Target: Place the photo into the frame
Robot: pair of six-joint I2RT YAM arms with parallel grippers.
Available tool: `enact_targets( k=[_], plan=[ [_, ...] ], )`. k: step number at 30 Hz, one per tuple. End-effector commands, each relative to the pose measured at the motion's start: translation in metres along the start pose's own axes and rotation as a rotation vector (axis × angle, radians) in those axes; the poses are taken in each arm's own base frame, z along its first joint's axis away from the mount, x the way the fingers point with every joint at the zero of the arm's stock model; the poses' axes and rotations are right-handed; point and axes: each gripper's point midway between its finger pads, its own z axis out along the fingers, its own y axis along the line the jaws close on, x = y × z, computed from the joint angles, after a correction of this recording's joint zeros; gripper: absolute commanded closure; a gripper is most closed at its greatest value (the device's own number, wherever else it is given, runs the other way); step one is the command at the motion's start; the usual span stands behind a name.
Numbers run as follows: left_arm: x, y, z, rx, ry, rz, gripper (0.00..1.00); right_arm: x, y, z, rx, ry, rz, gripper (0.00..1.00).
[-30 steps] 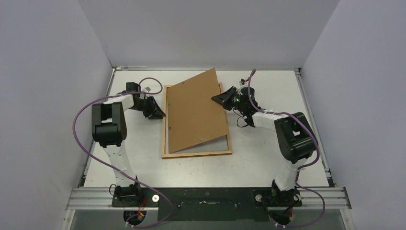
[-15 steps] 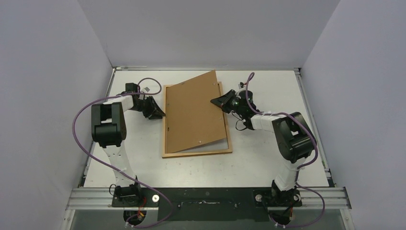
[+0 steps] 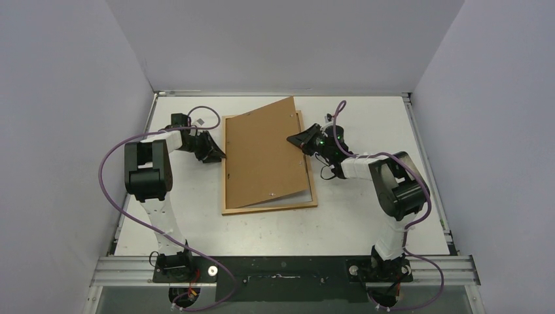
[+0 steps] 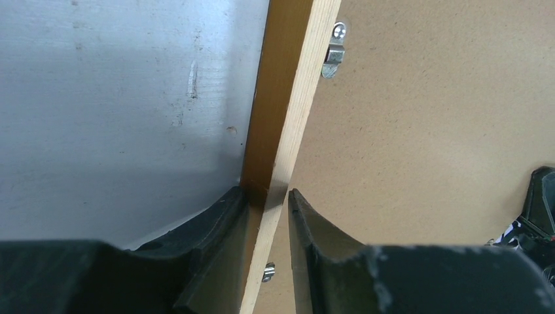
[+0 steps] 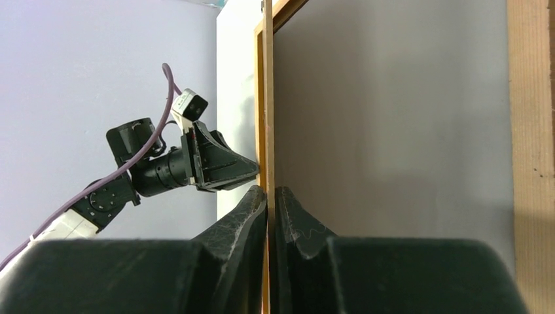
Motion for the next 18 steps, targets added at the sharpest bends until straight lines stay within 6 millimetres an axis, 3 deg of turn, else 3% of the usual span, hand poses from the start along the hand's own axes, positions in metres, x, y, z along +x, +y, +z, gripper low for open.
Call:
enact_targets(
  k=[1, 8, 18],
  plan=[
    [-0.005, -0.018, -0.010, 0.035, -0.035, 0.041, 0.72, 0.021, 0.012, -0.001, -0.024, 0.065, -0.069, 0.89],
    [-0.007, -0.019, -0.013, 0.031, -0.042, 0.042, 0.68, 0.019, 0.009, -0.005, 0.049, 0.102, -0.151, 0.80],
    [-0.011, -0.019, -0.019, 0.010, -0.049, 0.046, 0.59, 0.011, 0.008, -0.015, 0.145, 0.146, -0.246, 0.47]
  ],
)
